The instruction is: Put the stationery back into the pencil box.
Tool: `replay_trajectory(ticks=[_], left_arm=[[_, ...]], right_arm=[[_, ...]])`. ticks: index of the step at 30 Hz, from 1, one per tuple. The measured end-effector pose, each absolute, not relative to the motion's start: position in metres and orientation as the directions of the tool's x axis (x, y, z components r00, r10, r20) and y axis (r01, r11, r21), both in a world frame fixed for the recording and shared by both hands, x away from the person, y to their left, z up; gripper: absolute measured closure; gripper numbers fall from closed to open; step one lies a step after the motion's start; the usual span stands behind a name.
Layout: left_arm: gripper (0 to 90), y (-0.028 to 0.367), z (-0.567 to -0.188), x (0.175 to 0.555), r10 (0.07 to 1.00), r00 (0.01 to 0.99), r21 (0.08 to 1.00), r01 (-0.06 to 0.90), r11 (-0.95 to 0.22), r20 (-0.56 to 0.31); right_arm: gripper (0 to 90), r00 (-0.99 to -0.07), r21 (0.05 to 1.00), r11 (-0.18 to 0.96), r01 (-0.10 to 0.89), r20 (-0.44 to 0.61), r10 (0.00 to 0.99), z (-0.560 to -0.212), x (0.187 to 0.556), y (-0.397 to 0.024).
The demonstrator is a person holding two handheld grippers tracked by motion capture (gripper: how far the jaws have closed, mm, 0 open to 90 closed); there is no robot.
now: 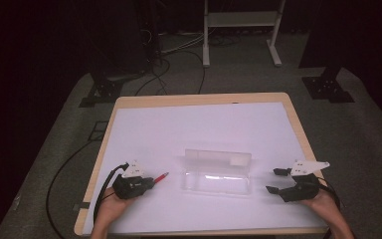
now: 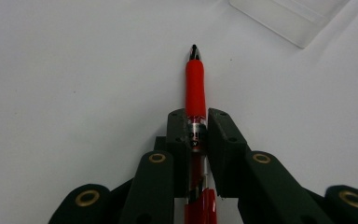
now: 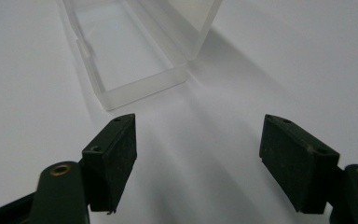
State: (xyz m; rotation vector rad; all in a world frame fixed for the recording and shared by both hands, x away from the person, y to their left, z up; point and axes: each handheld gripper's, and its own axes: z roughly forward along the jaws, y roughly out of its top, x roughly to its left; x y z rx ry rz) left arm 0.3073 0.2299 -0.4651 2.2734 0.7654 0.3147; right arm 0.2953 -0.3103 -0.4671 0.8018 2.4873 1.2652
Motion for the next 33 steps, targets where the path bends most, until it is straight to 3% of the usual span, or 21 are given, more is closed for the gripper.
replay_trajectory(ticks=[20, 33], left_arm=[[79.4, 0.222, -0.448, 0.303, 0.568, 0.823, 0.691, 0.390, -0.608, 0.035], [79.4, 0.192, -0.414, 0.298, 0.465, 0.877, 0.683, 0.268, -0.680, 0.119]], right_arm=[[26.8, -0.821, 0.796, 0.480, 0.370, 0.039, 0.569, -0.470, 0.296, -0.310], [26.8, -0.825, 0.791, 0.488, 0.370, 0.038, 0.564, -0.471, 0.297, -0.309]])
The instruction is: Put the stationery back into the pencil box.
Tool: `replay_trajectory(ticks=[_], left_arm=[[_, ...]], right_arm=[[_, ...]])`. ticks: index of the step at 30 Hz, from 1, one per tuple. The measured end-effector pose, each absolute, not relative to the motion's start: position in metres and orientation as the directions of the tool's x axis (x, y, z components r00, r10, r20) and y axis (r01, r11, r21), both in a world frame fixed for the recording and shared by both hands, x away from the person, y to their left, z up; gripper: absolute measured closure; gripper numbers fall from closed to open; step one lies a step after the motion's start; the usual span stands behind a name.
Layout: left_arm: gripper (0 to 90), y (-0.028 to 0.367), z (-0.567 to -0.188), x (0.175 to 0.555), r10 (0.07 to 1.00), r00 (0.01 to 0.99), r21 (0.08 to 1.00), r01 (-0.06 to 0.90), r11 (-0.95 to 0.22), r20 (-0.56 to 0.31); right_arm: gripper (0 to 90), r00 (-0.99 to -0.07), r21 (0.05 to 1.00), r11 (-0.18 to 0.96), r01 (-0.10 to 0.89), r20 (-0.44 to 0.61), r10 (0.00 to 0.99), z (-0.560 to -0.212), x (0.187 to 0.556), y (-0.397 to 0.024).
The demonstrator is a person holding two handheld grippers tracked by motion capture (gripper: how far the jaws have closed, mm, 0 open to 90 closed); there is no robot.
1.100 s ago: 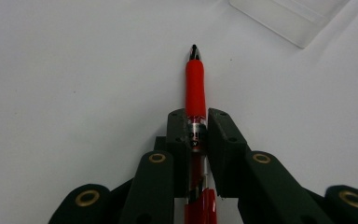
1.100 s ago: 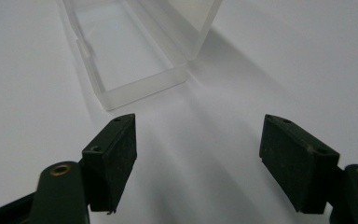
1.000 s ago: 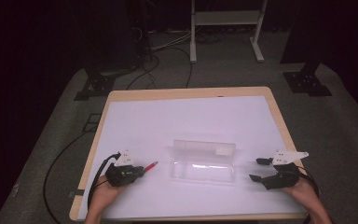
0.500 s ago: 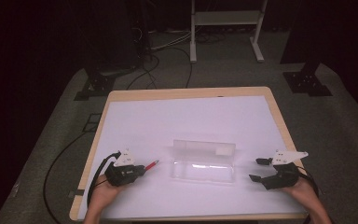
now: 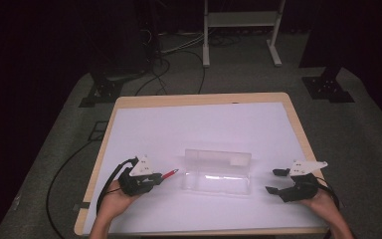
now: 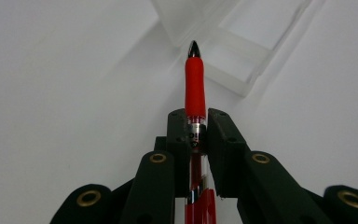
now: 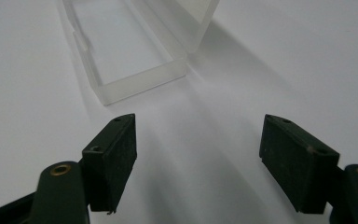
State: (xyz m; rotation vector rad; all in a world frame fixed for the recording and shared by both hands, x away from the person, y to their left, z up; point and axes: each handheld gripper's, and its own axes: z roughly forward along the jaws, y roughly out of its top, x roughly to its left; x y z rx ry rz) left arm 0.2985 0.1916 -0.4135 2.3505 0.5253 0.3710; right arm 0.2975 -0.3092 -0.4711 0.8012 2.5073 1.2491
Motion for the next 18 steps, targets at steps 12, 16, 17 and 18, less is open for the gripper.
replay_trajectory(ticks=[12, 16, 17, 18], left_arm=[[79.4, 0.154, -0.404, 0.302, 0.362, 0.925, 0.673, 0.197, -0.713, 0.113], [79.4, 0.140, -0.403, 0.304, 0.329, 0.938, 0.660, 0.178, -0.730, 0.111], [79.4, 0.137, -0.402, 0.305, 0.319, 0.941, 0.654, 0.172, -0.736, 0.111], [79.4, 0.134, -0.402, 0.306, 0.308, 0.945, 0.648, 0.164, -0.744, 0.114]], right_arm=[[26.5, -0.822, 0.794, 0.481, 0.372, 0.041, 0.568, -0.471, 0.298, -0.313], [26.5, -0.823, 0.796, 0.480, 0.369, 0.039, 0.567, -0.470, 0.298, -0.313], [26.5, -0.823, 0.796, 0.481, 0.368, 0.039, 0.566, -0.470, 0.298, -0.313], [26.6, -0.824, 0.796, 0.481, 0.367, 0.039, 0.565, -0.470, 0.298, -0.313]])
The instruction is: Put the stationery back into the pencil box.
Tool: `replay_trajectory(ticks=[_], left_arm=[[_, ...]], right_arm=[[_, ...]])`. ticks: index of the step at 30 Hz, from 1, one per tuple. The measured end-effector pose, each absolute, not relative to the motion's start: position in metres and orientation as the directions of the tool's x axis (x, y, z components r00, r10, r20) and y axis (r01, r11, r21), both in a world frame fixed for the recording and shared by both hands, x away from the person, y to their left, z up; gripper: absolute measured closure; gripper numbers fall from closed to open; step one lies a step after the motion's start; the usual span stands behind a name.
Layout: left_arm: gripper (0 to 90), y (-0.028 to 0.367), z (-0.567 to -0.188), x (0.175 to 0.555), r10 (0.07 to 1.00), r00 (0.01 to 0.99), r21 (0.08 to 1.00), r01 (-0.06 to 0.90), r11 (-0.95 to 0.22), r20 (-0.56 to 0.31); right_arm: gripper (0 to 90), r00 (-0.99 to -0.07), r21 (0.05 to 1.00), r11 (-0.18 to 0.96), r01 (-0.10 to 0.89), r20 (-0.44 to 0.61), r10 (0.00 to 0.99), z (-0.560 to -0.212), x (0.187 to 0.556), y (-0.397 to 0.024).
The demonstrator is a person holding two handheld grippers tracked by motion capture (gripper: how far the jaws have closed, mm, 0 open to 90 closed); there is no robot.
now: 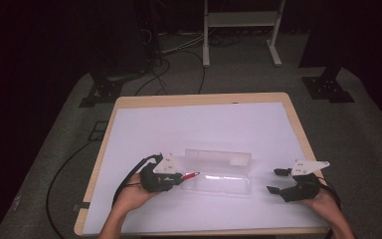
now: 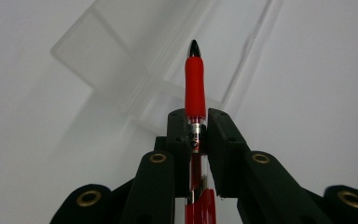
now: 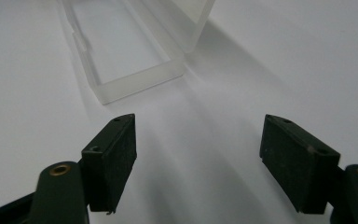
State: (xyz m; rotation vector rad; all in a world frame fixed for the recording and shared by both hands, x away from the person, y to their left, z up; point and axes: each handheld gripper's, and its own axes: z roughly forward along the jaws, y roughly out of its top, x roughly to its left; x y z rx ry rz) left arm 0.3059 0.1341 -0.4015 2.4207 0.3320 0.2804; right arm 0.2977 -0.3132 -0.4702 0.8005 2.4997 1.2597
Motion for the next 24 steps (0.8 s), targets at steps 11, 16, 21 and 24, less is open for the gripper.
replay_trajectory(ticks=[11, 16, 21, 24], left_arm=[[79.4, 0.104, -0.394, 0.314, 0.248, 0.962, 0.643, 0.117, -0.757, 0.116], [79.4, 0.091, -0.390, 0.318, 0.224, 0.967, 0.644, 0.097, -0.759, 0.118], [79.4, 0.076, -0.390, 0.320, 0.191, 0.975, 0.638, 0.076, -0.767, 0.114], [79.4, 0.067, -0.390, 0.322, 0.173, 0.978, 0.634, 0.061, -0.771, 0.115]], right_arm=[[26.5, -0.826, 0.795, 0.482, 0.369, 0.043, 0.562, -0.470, 0.297, -0.313], [26.5, -0.827, 0.794, 0.484, 0.367, 0.041, 0.560, -0.470, 0.297, -0.314], [26.5, -0.833, 0.795, 0.487, 0.361, 0.040, 0.552, -0.470, 0.296, -0.314], [26.5, -0.832, 0.796, 0.487, 0.360, 0.039, 0.553, -0.469, 0.296, -0.314]])
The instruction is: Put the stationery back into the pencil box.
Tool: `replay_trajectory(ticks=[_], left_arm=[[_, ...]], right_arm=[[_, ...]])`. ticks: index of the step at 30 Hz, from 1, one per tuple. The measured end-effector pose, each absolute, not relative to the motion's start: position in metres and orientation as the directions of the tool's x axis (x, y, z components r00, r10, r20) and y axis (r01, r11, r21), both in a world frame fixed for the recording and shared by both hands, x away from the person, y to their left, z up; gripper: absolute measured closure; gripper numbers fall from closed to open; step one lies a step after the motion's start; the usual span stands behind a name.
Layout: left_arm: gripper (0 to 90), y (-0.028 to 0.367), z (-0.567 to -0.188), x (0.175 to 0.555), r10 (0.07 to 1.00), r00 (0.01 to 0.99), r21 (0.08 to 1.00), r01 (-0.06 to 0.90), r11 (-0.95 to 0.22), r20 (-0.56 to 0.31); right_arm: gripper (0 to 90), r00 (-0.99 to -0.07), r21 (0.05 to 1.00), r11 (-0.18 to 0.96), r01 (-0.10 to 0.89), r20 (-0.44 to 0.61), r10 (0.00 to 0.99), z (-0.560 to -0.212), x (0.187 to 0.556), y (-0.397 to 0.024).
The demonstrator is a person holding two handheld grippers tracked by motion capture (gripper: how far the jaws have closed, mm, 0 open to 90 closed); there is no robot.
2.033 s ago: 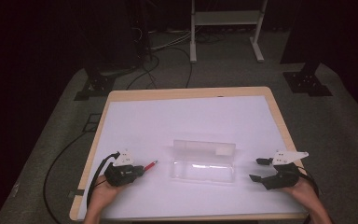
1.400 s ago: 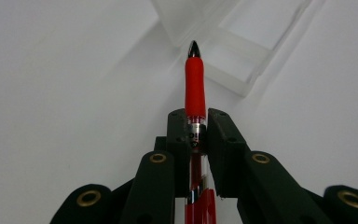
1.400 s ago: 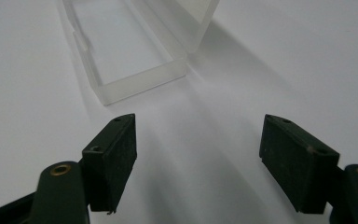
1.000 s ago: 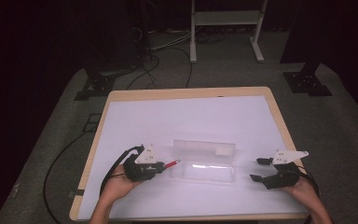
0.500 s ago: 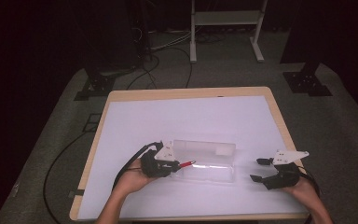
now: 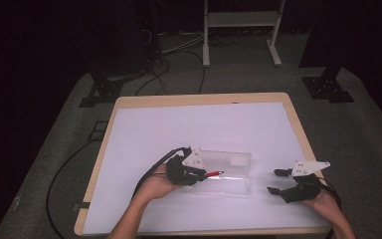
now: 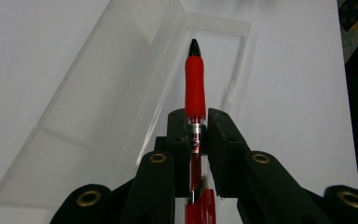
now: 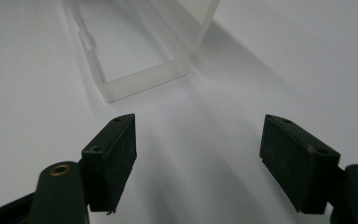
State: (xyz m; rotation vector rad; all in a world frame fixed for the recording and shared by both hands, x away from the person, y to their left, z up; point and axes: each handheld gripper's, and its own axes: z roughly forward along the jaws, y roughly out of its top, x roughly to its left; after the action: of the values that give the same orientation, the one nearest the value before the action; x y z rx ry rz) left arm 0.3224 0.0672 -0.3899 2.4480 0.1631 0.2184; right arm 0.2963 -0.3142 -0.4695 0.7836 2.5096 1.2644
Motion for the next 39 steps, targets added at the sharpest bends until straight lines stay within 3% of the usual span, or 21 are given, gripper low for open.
replay_trajectory(ticks=[39], left_arm=[[79.4, 0.013, -0.410, 0.346, 0.105, 0.991, 0.630, 0.032, -0.776, 0.079]], right_arm=[[26.7, -0.840, 0.803, 0.482, 0.349, 0.040, 0.541, -0.466, 0.293, -0.315]])
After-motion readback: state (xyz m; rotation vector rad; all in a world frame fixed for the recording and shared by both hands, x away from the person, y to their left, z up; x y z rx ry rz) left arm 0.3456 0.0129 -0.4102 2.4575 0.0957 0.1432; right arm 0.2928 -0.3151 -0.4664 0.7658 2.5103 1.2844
